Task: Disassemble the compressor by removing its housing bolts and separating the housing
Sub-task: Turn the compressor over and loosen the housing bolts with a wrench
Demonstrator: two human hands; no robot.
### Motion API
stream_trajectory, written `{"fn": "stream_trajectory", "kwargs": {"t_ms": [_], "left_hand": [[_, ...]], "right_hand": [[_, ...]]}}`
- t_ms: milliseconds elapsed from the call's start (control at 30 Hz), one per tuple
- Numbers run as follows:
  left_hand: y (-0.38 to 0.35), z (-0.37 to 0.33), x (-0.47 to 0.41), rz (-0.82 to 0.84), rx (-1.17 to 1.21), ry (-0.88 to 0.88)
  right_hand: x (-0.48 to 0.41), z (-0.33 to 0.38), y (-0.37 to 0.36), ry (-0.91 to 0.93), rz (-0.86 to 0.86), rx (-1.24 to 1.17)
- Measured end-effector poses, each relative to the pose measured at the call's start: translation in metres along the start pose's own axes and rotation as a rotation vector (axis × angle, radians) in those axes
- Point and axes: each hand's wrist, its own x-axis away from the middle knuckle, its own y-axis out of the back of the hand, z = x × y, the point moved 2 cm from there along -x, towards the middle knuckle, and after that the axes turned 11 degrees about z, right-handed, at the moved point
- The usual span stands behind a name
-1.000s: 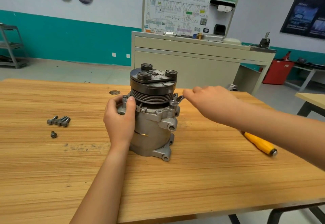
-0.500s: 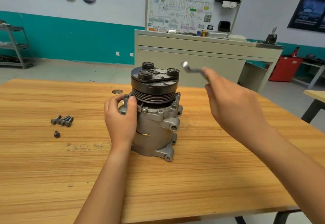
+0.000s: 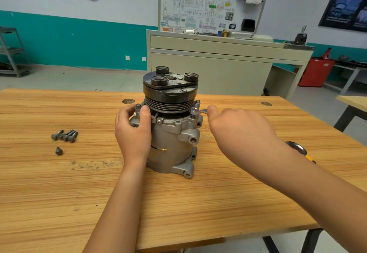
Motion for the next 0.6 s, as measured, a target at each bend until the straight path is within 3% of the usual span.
{"fn": "stream_trajectory", "kwargs": {"t_ms": [133,367,600], "left_hand": [[0.002,-0.001,0.0,0.011,0.0,0.005],[0.001,-0.002,0.001,0.011,0.007,0.011],[0.0,-0.001,0.001,0.007,0.028,0.009]], "right_hand": [[0.001,0.018,0.011,-0.01,0.082,0.048],[-0.007,0.001,0.009,0.084,0.041,0.223],[-0.03,-0.046,-0.016,0.21,-0.114,0.227]]}}
